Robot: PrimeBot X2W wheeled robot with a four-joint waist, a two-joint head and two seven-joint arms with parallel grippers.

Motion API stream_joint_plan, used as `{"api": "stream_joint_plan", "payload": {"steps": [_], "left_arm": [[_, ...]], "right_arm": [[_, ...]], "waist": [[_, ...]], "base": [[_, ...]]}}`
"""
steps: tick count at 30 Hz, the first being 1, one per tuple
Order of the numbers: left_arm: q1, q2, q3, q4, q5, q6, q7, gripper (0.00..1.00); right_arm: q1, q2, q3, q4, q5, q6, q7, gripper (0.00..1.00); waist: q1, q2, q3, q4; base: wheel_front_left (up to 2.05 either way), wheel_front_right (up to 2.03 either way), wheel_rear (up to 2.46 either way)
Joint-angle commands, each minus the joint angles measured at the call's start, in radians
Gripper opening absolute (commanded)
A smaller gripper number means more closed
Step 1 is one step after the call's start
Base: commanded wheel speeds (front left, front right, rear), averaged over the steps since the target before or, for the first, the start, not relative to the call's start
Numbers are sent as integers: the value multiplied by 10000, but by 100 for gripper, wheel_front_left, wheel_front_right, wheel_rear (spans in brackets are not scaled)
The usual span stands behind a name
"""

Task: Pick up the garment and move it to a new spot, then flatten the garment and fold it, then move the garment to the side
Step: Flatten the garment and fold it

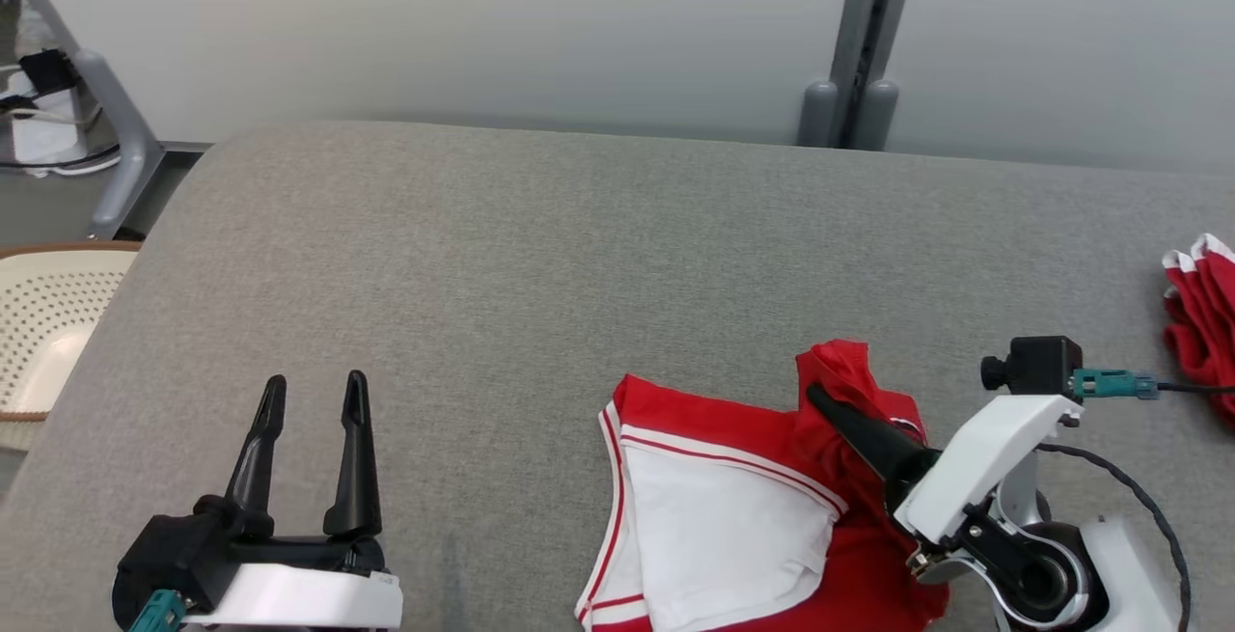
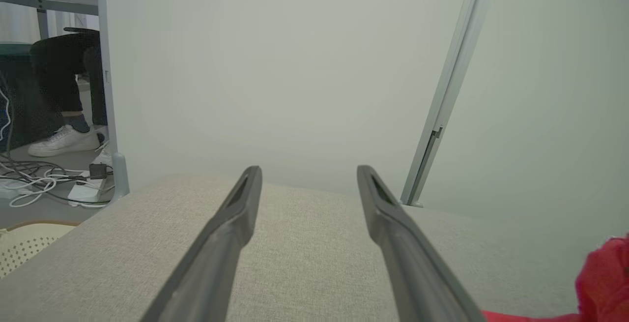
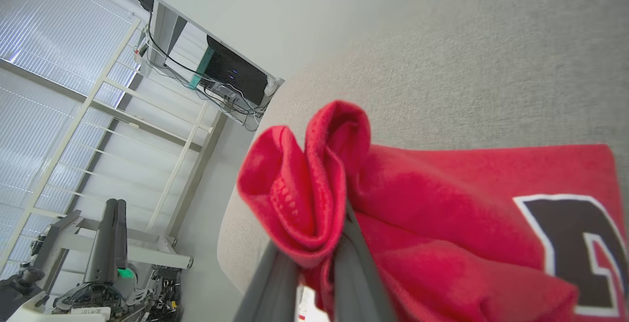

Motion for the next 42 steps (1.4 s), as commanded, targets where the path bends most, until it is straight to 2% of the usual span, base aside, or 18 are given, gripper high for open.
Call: {"api": "stream_joint_plan", "payload": {"steps": [1,10,17,18,19,20,23,30,33,35,36,37,42], "left_arm": [[-157,37,-12,49,-43,-7,-41,100],[-258,33,-149,284,-81,-45,-41,100],[-246,34,-136,368,-87,-37,-41,100],[-240,33,-123,370,-94,-25,-41,100],[-229,34,-101,372,-93,-16,-41,100],[-224,33,-90,371,-98,-8,-41,100],[-203,34,-47,358,-95,21,-41,100],[-119,32,123,265,-2,17,-41,100],[-72,32,248,180,8,26,-41,100],[-46,34,285,166,-1,36,-41,100],[-9,34,342,124,-1,49,-41,100],[-9,34,342,124,-1,49,-41,100],[87,34,416,49,-8,59,-41,100]], "right_arm": [[-193,11,116,187,131,6,-88,0],[-1082,9,1521,2209,1459,6,-1223,0],[-1695,5,2648,3465,2042,7,-2112,1],[-1785,5,2789,3596,2122,7,-2219,42],[-1857,6,2923,3744,2191,7,-2291,92],[-1940,4,3059,3866,2245,7,-2375,100],[-2139,3,3365,4022,2441,7,-2651,100],[-2348,-24,3434,3336,2729,7,-3019,100],[-2164,-458,3003,2278,2738,7,-3331,100],[-2098,-623,2886,2005,2646,6,-3446,100],[-1949,-1013,2555,1493,2412,6,-3727,100],[-1949,-1013,2555,1493,2412,6,-3727,100],[-1273,-1963,1628,606,1320,6,-4634,100]], "waist": [[0,0,86,351],[0,0,54,1256],[0,0,16,1432],[0,0,13,1418],[0,0,15,1390],[0,0,22,1351],[0,0,1,1186],[0,0,-48,628],[0,0,-103,218],[0,0,-124,121],[0,0,-165,-57],[0,0,-165,-57],[0,0,-257,-381]], "base": [[0,0,0],[0,0,0],[0,0,0],[0,0,0],[0,0,0],[0,0,0],[0,0,0],[0,0,0],[0,0,0],[0,0,0],[0,0,0],[0,0,0],[0,0,0]]}}
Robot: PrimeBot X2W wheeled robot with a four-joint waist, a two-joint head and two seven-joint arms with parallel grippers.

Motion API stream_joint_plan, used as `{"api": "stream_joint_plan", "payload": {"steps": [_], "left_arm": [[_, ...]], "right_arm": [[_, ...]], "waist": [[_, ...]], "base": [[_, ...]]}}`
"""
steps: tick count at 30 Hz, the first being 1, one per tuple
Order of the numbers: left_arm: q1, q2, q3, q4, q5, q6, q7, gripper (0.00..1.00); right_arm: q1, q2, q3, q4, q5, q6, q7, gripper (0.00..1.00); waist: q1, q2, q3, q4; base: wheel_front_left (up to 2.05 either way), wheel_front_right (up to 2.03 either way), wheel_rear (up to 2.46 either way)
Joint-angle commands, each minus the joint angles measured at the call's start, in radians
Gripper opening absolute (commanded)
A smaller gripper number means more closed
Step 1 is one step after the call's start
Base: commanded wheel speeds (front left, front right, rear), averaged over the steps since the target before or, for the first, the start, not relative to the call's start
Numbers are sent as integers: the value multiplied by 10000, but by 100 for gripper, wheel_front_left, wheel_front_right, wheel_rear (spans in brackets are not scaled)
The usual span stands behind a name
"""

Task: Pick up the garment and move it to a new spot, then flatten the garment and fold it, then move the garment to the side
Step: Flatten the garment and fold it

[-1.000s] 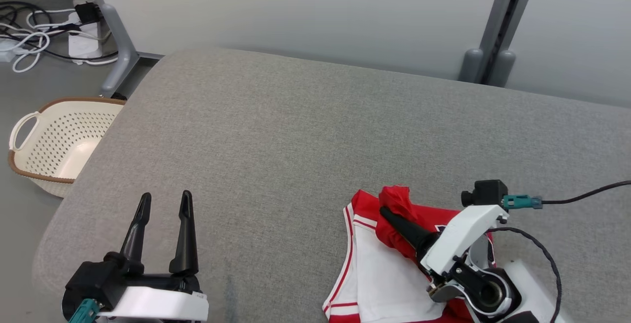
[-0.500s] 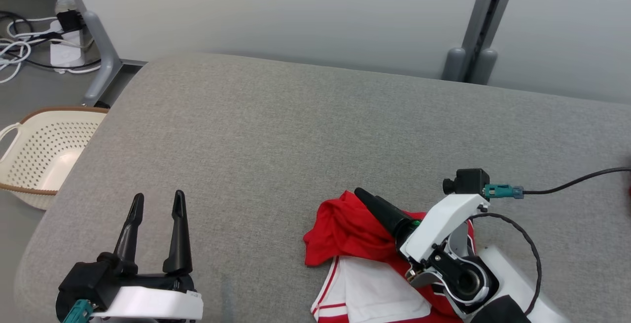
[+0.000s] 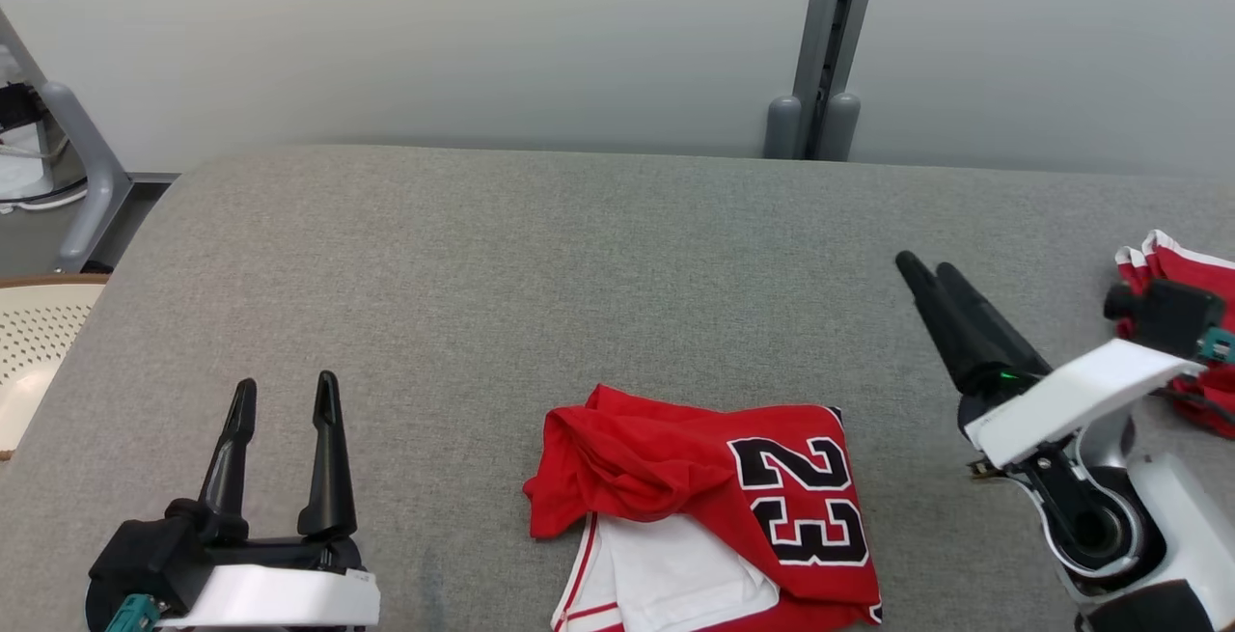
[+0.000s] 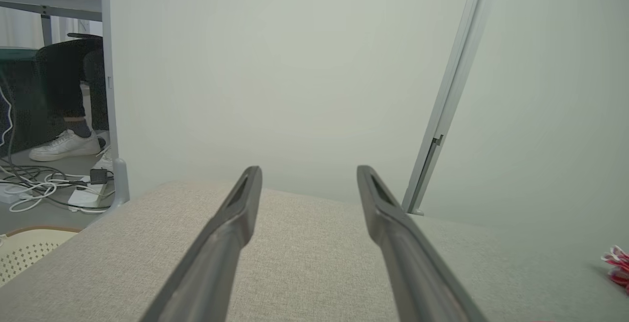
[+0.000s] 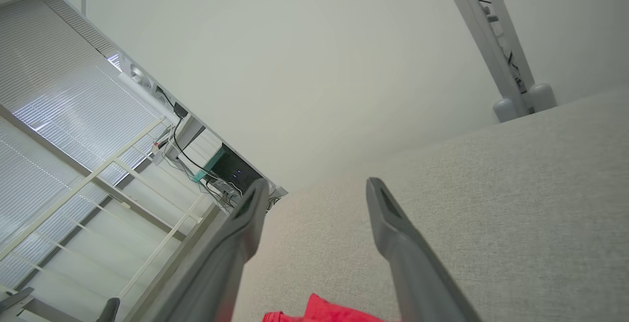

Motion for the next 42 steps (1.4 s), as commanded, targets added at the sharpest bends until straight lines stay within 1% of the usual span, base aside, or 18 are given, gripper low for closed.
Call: {"api": "stream_joint_plan", "payload": {"steps": [1,3,6,10,12,13,14,15,19,22,24,26,29,31,32,34,42], "left_arm": [[65,34,38,-38,-14,52,-41,100],[58,34,9,-67,-44,53,-41,100],[35,34,-23,-77,-55,56,-41,100],[-39,35,-63,-61,-34,44,-41,100],[-57,34,-87,-46,-18,24,-41,100],[-61,32,-97,-42,-19,29,-41,100],[-67,34,-102,-39,-29,35,-41,100],[-70,34,-110,-32,-47,38,-41,100],[-69,38,-206,-8,-111,56,-41,100],[-101,32,-294,17,-206,95,-41,100],[-117,38,-318,27,-252,119,-41,100],[-132,34,-362,29,-300,140,-41,100],[-81,37,-352,31,-278,148,-41,100],[-7,35,-298,32,-233,145,-41,100],[-7,35,-298,32,-233,145,-41,100],[39,32,-271,43,-203,133,-41,100],[41,35,-265,45,-191,147,-42,100]], "right_arm": [[168,-102,-92,-47,-164,6,-123,100],[398,-220,-330,-36,-593,6,-350,100],[628,-205,-555,91,-1179,7,-505,100],[699,17,-647,300,-1747,7,-498,100],[638,-23,-636,467,-2244,6,-487,100],[593,-49,-616,622,-2598,6,-526,92],[533,-40,-574,770,-2993,6,-571,35],[473,14,-513,939,-3382,6,-605,0],[357,354,-218,1694,-4555,6,-509,0],[390,818,83,2377,-4887,6,-291,0],[441,1060,194,2964,-4964,4,-215,0],[581,1340,332,3512,-4739,6,-124,0],[620,1533,673,4010,-4433,6,-146,0],[668,1646,1008,4064,-4173,6,-179,0],[668,1646,1008,4064,-4173,6,-179,0],[757,1709,1499,3940,-3906,6,-126,0],[965,1875,4021,3090,-2694,4,243,0]], "waist": [[0,-1,-6,-39],[0,-1,4,-75],[0,-1,20,-88],[0,-1,29,-30],[0,-1,25,43],[0,-1,24,89],[0,-1,30,140],[0,-1,34,195],[0,-1,37,494],[0,-1,35,775],[0,-1,23,967],[0,-1,17,1181],[0,-1,18,1426],[0,-1,0,1504],[0,-1,0,1504],[0,-1,-17,1546],[0,-1,-43,1399]], "base": [[0,0,0],[0,0,0],[0,0,0],[0,0,0],[0,0,0],[0,0,0],[0,0,0],[0,0,0],[0,0,0],[0,0,0],[0,0,0],[0,0,0],[0,0,0],[0,0,0],[0,0,0],[0,0,0],[0,0,0]]}}
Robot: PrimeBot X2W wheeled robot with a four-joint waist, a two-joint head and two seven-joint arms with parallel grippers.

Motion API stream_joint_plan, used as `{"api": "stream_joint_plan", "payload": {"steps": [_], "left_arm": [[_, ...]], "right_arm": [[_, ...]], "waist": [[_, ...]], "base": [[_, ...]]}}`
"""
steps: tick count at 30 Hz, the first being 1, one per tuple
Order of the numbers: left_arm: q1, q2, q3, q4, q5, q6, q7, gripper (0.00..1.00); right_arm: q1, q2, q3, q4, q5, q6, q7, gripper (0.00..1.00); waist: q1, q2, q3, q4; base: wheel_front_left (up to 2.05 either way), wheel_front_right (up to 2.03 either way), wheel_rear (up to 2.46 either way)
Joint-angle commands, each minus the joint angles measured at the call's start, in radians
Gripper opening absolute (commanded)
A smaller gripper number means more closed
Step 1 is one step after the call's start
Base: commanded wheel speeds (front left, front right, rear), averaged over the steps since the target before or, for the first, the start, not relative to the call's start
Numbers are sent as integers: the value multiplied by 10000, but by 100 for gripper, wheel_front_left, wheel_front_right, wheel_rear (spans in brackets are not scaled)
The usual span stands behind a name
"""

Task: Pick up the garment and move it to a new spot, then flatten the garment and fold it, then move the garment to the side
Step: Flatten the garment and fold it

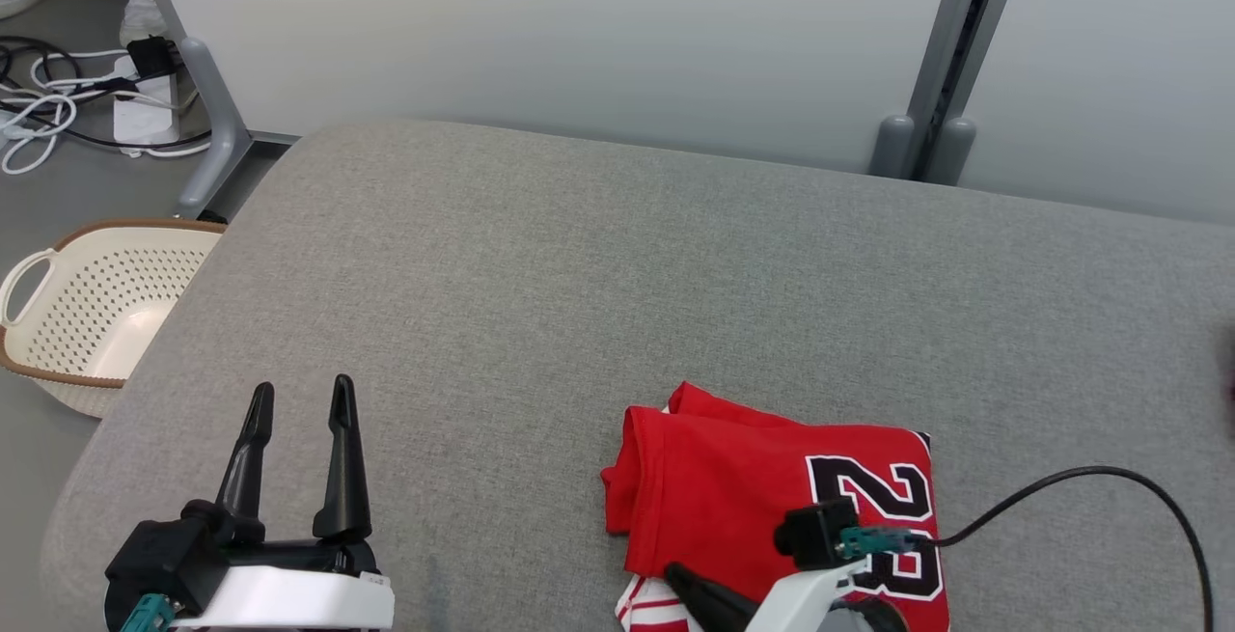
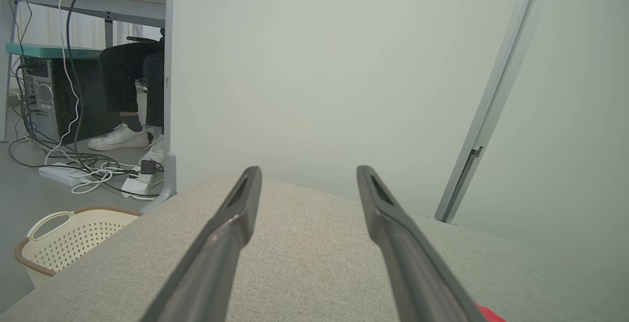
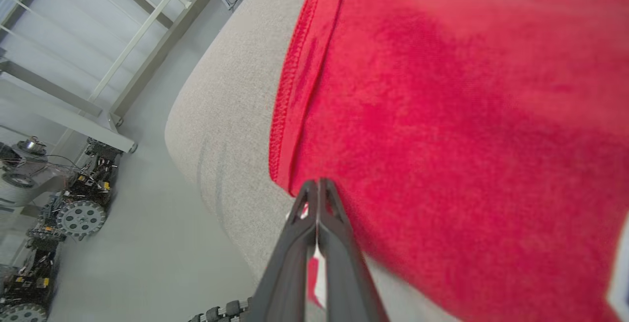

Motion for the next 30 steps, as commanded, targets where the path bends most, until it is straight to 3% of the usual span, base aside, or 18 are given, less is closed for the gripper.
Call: {"api": "stream_joint_plan", "payload": {"steps": [1,8,14,16,17,24,30], "left_arm": [[18,32,35,-15,60,44,-42,100],[1,35,89,-44,111,26,-42,100],[110,37,154,-78,160,3,-42,100],[112,30,164,-103,171,-10,-42,100],[111,35,184,-114,188,-13,-42,100],[52,35,373,-209,284,-48,-42,100],[25,35,554,-316,295,-24,-42,100]], "right_arm": [[39,-30,251,-124,163,4,24,0],[-504,-518,1088,-1034,981,2,-697,0],[-969,-1434,367,-1835,973,4,-1637,0],[-1050,-1730,-23,-2066,835,4,-1879,49],[-1081,-1860,-223,-2186,755,2,-1966,100],[-1116,-2494,-1915,-2870,-223,2,-2544,100],[-551,-2508,-3551,-3310,-1513,4,-3032,100]], "waist": [[0,0,16,-74],[0,0,9,-441],[0,0,-55,-874],[0,0,-56,-1025],[0,0,-51,-1101],[0,0,7,-1622],[0,0,34,-2027]], "base": [[0,0,0],[0,0,0],[0,0,0],[0,0,0],[0,0,0],[0,0,0],[0,0,0]]}}
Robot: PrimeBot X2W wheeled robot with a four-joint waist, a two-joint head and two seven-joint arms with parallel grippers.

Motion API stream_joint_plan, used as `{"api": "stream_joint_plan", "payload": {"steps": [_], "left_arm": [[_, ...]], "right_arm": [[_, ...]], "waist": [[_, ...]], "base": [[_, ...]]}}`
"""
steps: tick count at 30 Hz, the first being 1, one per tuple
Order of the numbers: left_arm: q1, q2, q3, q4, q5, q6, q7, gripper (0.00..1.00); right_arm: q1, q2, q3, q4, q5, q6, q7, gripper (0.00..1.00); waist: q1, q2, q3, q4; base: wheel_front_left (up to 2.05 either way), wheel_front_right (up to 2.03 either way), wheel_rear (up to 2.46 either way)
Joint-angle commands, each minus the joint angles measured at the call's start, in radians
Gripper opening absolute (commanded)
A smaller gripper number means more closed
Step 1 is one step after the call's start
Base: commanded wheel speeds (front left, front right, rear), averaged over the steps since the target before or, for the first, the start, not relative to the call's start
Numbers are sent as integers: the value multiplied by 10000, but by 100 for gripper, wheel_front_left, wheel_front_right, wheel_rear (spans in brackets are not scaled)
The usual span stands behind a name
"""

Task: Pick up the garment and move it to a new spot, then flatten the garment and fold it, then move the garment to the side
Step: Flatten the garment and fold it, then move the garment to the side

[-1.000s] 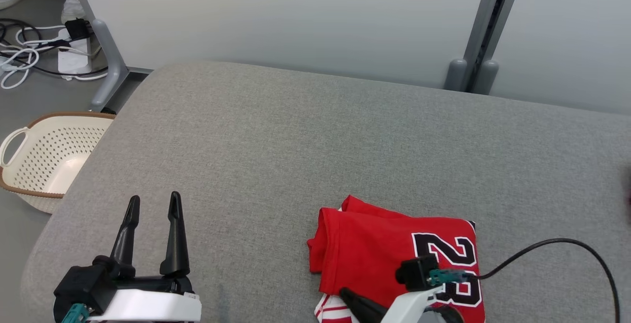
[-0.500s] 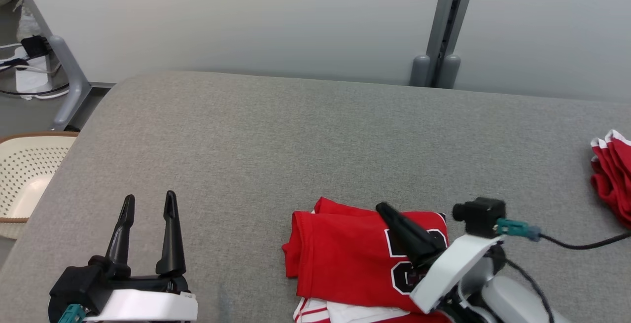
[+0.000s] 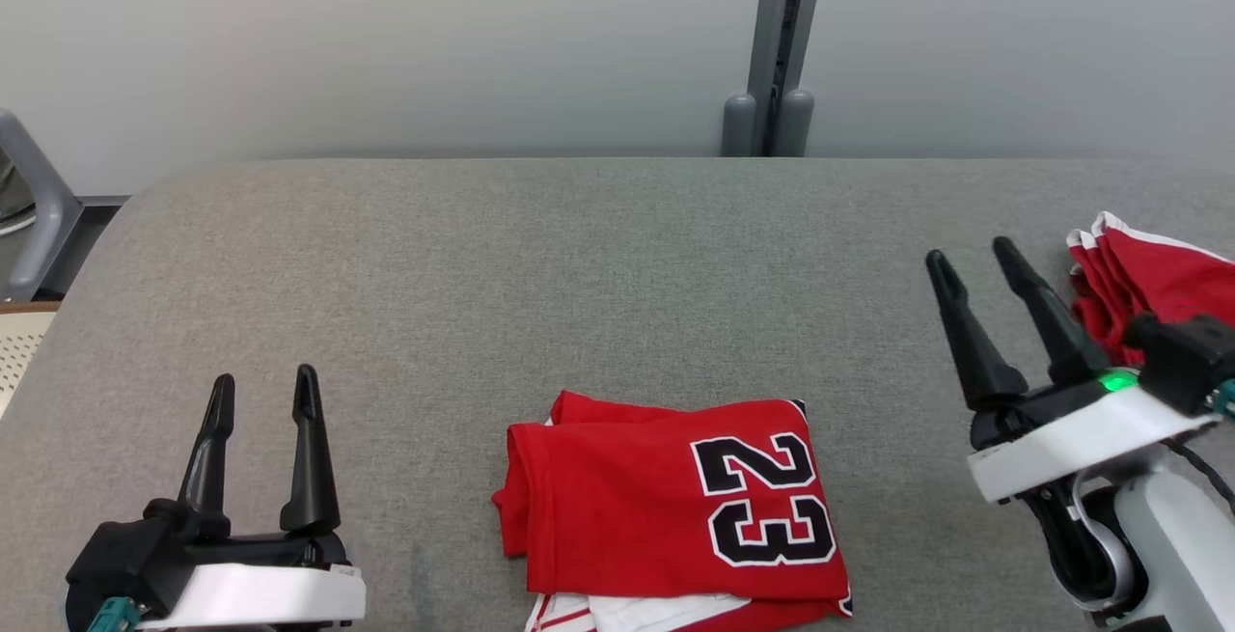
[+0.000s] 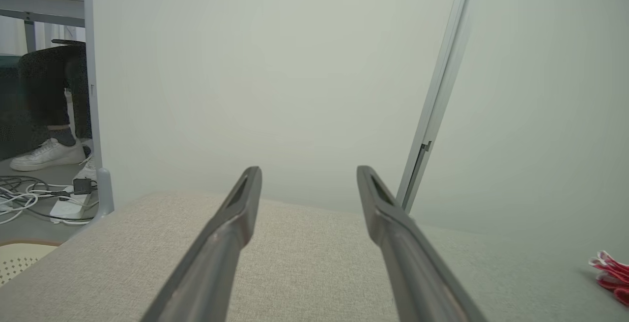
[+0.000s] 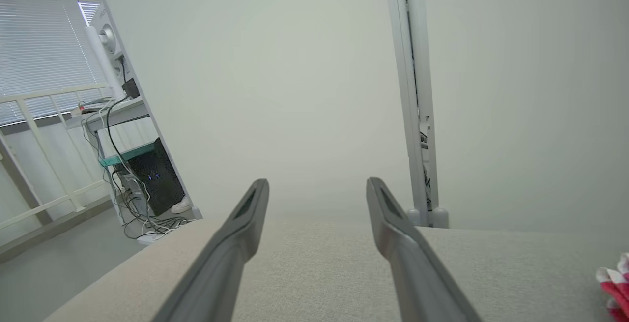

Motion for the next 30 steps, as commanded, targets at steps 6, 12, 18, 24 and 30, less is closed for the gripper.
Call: {"api": "stream_joint_plan", "payload": {"steps": [6,12,18,24,30], "left_arm": [[150,33,200,-175,52,13,-42,100],[249,35,238,-149,295,-36,-42,100],[280,35,134,-40,522,6,-42,100],[165,37,-31,42,588,59,-42,100],[71,35,-106,103,605,57,-42,100]], "right_arm": [[969,343,-1240,-229,-1264,2,-396,100],[1718,878,-2161,-21,-2226,2,-525,100],[1811,1189,-2500,178,-2818,2,-560,100],[1652,1218,-2679,133,-3175,2,-564,100],[1621,1254,-2606,233,-3345,2,-566,100]], "waist": [[0,0,66,-301],[0,0,111,-410],[0,0,99,-425],[0,0,113,-413],[0,0,116,-362]], "base": [[0,0,0],[0,0,0],[0,0,0],[0,0,0],[0,0,0]]}}
